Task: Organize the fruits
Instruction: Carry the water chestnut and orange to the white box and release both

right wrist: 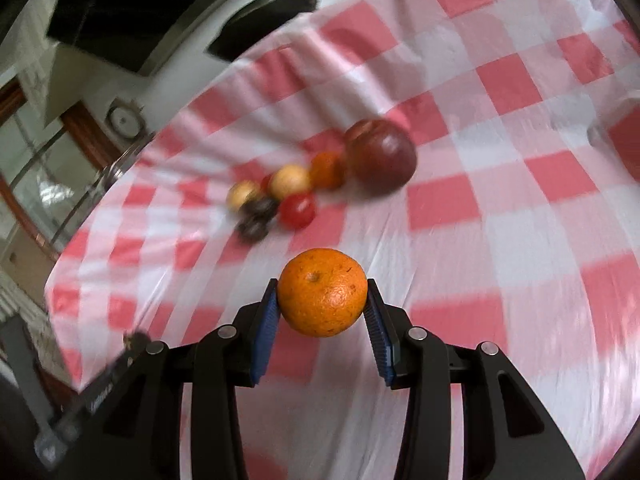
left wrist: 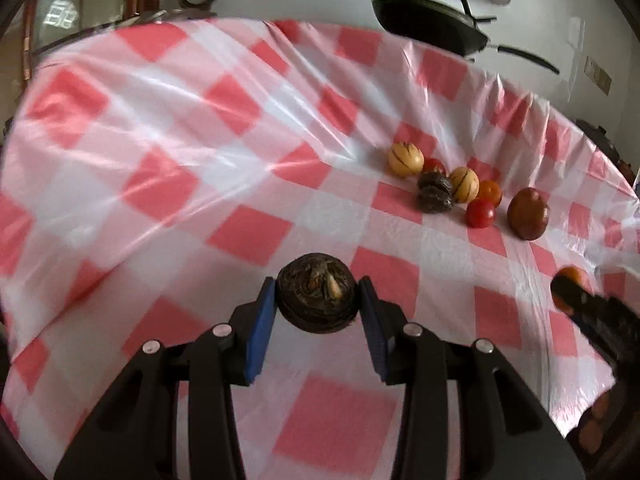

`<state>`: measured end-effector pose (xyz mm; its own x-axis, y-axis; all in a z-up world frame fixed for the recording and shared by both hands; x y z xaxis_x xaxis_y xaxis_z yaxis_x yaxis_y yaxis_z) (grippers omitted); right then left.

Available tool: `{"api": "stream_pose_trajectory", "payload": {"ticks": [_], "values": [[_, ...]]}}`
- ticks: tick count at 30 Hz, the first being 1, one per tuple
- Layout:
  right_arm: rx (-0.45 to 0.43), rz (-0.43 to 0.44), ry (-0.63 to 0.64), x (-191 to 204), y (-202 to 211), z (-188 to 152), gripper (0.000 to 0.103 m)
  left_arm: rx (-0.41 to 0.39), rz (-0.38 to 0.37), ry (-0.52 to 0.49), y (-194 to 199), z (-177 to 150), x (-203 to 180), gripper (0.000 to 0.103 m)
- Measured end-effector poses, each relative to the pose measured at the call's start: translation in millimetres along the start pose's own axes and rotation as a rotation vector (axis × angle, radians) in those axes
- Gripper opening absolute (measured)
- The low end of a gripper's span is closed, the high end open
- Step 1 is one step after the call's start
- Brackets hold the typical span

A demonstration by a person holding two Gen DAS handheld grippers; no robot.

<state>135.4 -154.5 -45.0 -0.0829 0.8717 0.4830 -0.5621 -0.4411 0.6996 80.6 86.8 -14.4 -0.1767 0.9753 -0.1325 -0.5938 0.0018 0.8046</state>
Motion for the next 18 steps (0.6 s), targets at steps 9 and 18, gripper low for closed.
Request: {"api": "stream_pose_trajectory", "payload": {"ticks": [9, 18], "values": [[0.038, 0.058, 0.18, 80, 43, -95, 0.042, -0.022, -0.003, -0.031, 61, -69, 42, 0.042], [0.131, 0.094, 0.364, 157, 33, -157, 0.042, -0.042, 0.038, 0.048, 96, -93, 118, 0.042]]}}
Point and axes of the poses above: each gripper's, at about its wrist camera, not at the fingertips, and y roughly against the way its jaws point, x to its left, z to its top, the point moved 8 cm from there along -y, roughly the way its jaws point, and after that the axes turned 12 degrees about x, right-handed, at the moved point
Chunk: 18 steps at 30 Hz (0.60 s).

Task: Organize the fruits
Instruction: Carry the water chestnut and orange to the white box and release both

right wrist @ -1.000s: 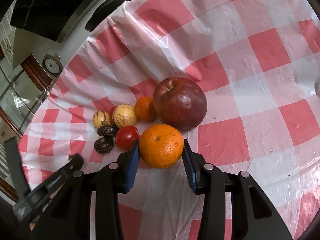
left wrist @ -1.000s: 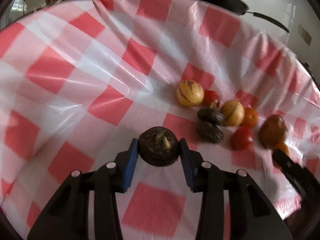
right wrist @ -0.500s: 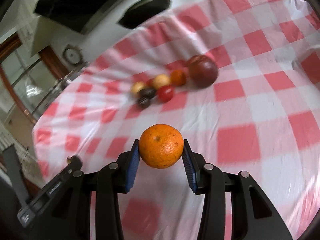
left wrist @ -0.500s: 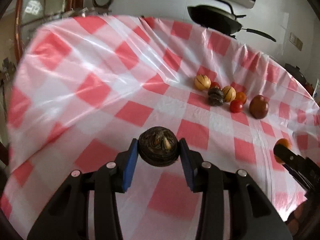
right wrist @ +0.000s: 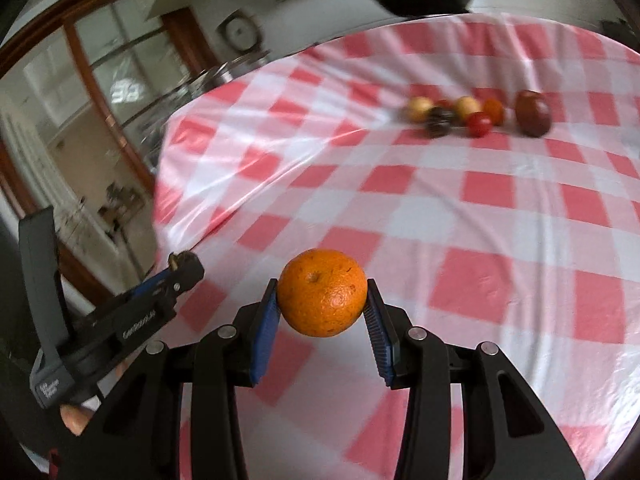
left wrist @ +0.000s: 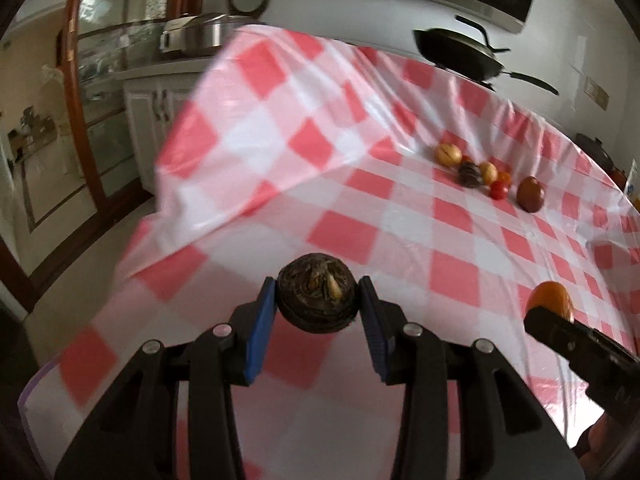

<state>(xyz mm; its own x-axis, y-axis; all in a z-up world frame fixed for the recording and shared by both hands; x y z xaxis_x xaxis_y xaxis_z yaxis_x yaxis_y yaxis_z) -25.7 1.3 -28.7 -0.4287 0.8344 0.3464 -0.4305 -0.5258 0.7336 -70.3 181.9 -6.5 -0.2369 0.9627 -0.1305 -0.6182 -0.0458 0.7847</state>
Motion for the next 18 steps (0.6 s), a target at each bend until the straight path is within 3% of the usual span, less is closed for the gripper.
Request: {"api": "stream_pose_trajectory", "payload": {"ticks": [18], "values": [[0.145, 0.11, 0.425, 165, -37, -82, 0.042, -0.016, 0.102, 0.171, 51, -64, 158, 0.042]]}}
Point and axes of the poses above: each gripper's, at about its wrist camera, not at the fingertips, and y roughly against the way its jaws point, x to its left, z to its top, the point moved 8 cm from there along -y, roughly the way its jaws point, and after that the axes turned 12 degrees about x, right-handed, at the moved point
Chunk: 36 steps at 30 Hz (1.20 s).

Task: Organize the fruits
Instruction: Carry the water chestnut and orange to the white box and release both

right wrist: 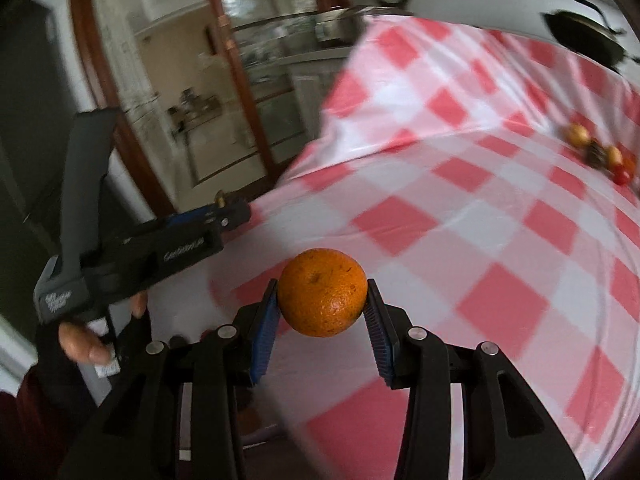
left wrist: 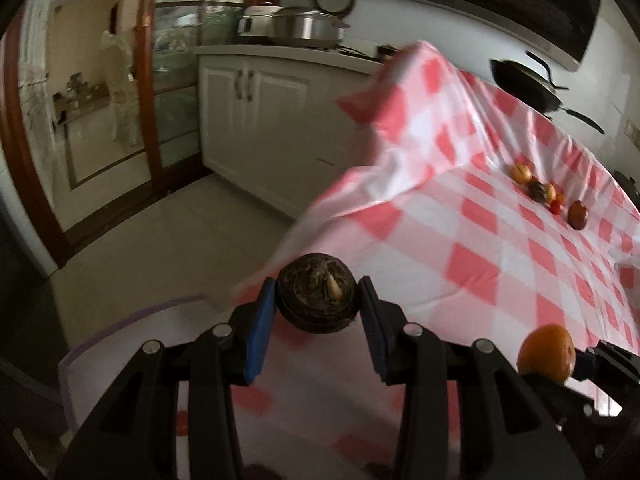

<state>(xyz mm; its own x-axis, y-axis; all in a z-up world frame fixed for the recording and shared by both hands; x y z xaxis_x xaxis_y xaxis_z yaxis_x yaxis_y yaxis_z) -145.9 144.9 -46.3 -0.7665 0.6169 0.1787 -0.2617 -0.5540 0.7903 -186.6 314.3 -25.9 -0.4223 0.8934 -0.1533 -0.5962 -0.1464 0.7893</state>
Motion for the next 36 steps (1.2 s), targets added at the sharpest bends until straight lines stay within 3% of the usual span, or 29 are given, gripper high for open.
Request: {"api": "stream_pose_trajectory", "payload": {"ticks": [8, 12, 16, 19, 24, 29, 36], "values": [[0.067, 0.06, 0.255, 84, -30, -24, 0.042, 0.021, 0.102, 0.124, 5, -20, 90, 0.042], [0.164, 0.063, 0.387, 119, -64, -51, 0.042, 0.102, 0.136, 0.177, -18, -41, 120, 0.042], [0.282, 0.033, 0.443, 128, -100, -76, 0.042, 0.237, 0.173, 0.204, -58, -71, 139, 0.042], [0.378, -0.023, 0.466, 123, -129, -91, 0.042, 0.325, 0.172, 0.204, -83, -92, 142, 0.042], [0.482, -0.121, 0.543, 125, -162, -111, 0.042, 0.388, 0.206, 0.177, -109, -114, 142, 0.042], [0.519, -0.173, 0.625, 133, -174, -124, 0.042, 0.411, 0.204, 0.162, -122, -121, 141, 0.042], [0.555, -0.196, 0.599, 126, -184, -121, 0.042, 0.426, 0.195, 0.142, -132, -126, 137, 0.042]]}}
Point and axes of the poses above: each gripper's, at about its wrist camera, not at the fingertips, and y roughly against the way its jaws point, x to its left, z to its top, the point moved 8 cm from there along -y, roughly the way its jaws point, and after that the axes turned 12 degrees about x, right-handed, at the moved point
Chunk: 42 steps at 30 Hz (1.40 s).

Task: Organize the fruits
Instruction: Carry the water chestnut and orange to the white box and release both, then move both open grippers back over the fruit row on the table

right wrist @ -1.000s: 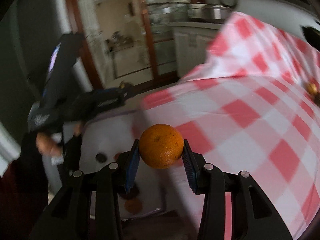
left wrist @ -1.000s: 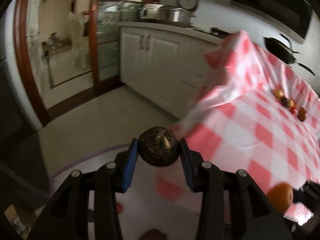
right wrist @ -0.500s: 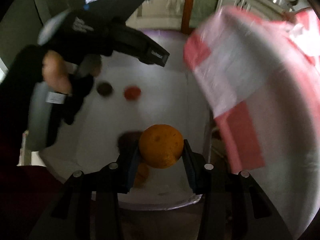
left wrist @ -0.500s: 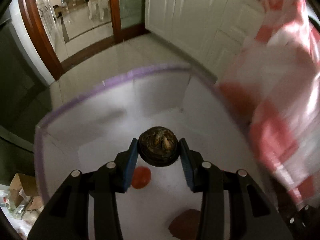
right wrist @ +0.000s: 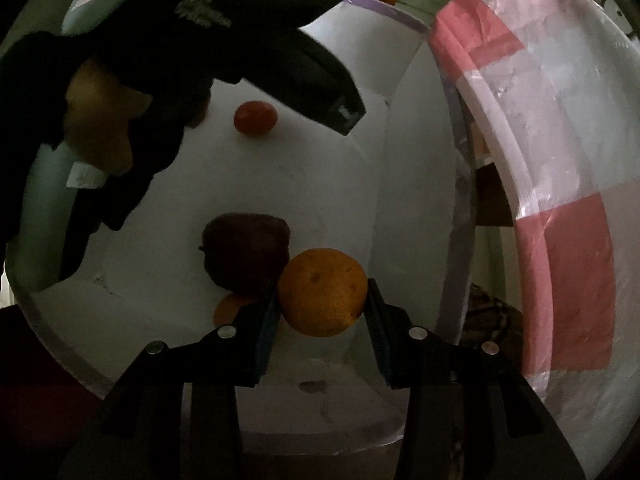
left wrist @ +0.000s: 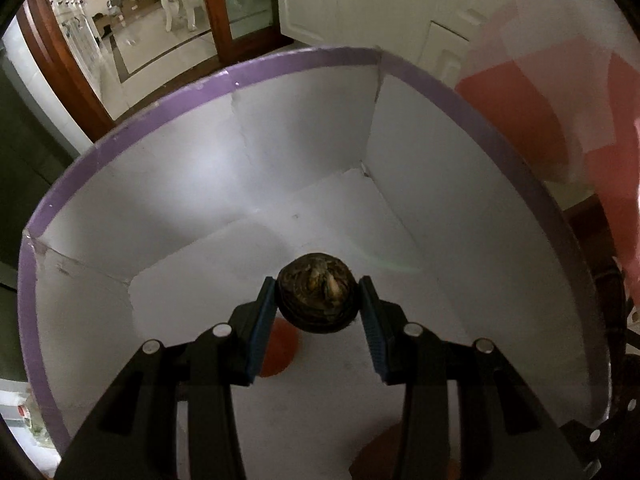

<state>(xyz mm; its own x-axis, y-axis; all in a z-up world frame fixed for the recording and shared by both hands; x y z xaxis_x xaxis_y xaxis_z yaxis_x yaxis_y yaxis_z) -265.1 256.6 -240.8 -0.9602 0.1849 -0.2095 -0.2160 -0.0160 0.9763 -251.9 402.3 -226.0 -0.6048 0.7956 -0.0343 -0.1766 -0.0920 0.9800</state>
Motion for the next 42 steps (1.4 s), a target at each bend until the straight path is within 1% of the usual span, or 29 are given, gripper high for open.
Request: {"api": "stream_pose_trajectory", "payload": {"ticks": [1, 2, 3, 4, 5, 10, 13, 14, 15, 16, 17, 20, 22, 24, 26, 28, 29, 31, 32, 33, 35, 36, 37, 38, 39, 41, 42], "values": [[-0.001, -0.001, 0.0, -3, 0, 3, 0.042, 0.001, -0.005, -0.001, 0, -1, -1, 0.042], [-0.002, -0.002, 0.001, -2, 0, 6, 0.044, 0.002, -0.01, -0.002, 0, -1, -2, 0.043], [-0.006, -0.005, 0.001, -1, 1, 7, 0.047, 0.0, -0.013, -0.003, 0, -1, -3, 0.045], [-0.012, -0.006, 0.001, 1, 1, 6, 0.053, -0.005, -0.014, -0.001, 1, 0, -3, 0.049], [-0.022, -0.007, 0.001, 1, 4, 7, 0.056, -0.012, -0.014, 0.001, 1, 2, -2, 0.055], [-0.051, -0.01, 0.003, 2, 12, 12, 0.059, -0.03, -0.02, 0.025, 7, 14, 1, 0.068], [-0.06, -0.007, 0.003, -1, 15, 12, 0.06, -0.036, -0.018, 0.031, 10, 16, 2, 0.071], [-0.064, -0.006, 0.001, -2, 17, 11, 0.061, -0.036, -0.017, 0.03, 10, 17, 1, 0.074], [-0.066, -0.005, -0.001, -1, 17, 5, 0.062, -0.037, -0.017, 0.03, 10, 17, 0, 0.075], [-0.068, -0.003, -0.001, -1, 18, 5, 0.062, -0.037, -0.016, 0.029, 11, 18, -1, 0.075], [-0.07, -0.003, -0.003, 1, 20, -9, 0.062, -0.036, -0.017, 0.028, 10, 19, -1, 0.075], [-0.083, -0.002, -0.002, -3, 32, -12, 0.062, -0.033, -0.015, 0.033, 10, 23, -1, 0.075], [-0.116, 0.009, -0.002, -4, 41, -13, 0.063, -0.038, -0.007, 0.043, 12, 26, 1, 0.077], [-0.177, 0.026, 0.003, -3, 58, -12, 0.066, -0.066, 0.013, 0.067, 22, 29, 6, 0.081], [-0.243, 0.05, 0.01, -1, 77, -13, 0.071, -0.121, 0.045, 0.1, 39, 35, 12, 0.082], [-0.31, 0.068, 0.017, 0, 97, -15, 0.073, -0.179, 0.077, 0.122, 60, 42, 16, 0.082], [-0.346, 0.076, 0.018, -1, 109, -17, 0.073, -0.242, 0.1, 0.138, 80, 47, 18, 0.084], [-0.411, 0.099, 0.005, -6, 131, -21, 0.074, -0.345, 0.127, 0.16, 111, 52, 18, 0.093], [-0.447, 0.114, -0.014, -12, 144, -24, 0.076, -0.436, 0.135, 0.178, 139, 54, 16, 0.098], [-0.482, 0.128, -0.037, -19, 156, -28, 0.078, -0.5, 0.133, 0.186, 159, 55, 13, 0.1], [-0.571, 0.156, -0.108, -43, 191, -36, 0.083, -0.626, 0.11, 0.189, 200, 56, 2, 0.101], [-0.625, 0.161, -0.16, -60, 209, -46, 0.084, -0.701, 0.087, 0.179, 225, 56, -9, 0.101], [-0.659, 0.155, -0.193, -73, 217, -49, 0.087, -0.768, 0.059, 0.159, 248, 55, -23, 0.101], [-0.701, 0.138, -0.239, -90, 229, -59, 0.087, -0.815, 0.03, 0.122, 268, 55, -41, 0.101], [-0.728, 0.122, -0.274, -104, 236, -67, 0.087, -0.834, 0.009, 0.089, 280, 54, -58, 0.101], [-0.79, 0.074, -0.377, -141, 256, -96, 0.087, -0.862, -0.042, -0.007, 303, 55, -99, 0.101], [-0.814, 0.051, -0.423, -158, 266, -112, 0.087, -0.87, -0.066, -0.071, 314, 57, -131, 0.101]]}}
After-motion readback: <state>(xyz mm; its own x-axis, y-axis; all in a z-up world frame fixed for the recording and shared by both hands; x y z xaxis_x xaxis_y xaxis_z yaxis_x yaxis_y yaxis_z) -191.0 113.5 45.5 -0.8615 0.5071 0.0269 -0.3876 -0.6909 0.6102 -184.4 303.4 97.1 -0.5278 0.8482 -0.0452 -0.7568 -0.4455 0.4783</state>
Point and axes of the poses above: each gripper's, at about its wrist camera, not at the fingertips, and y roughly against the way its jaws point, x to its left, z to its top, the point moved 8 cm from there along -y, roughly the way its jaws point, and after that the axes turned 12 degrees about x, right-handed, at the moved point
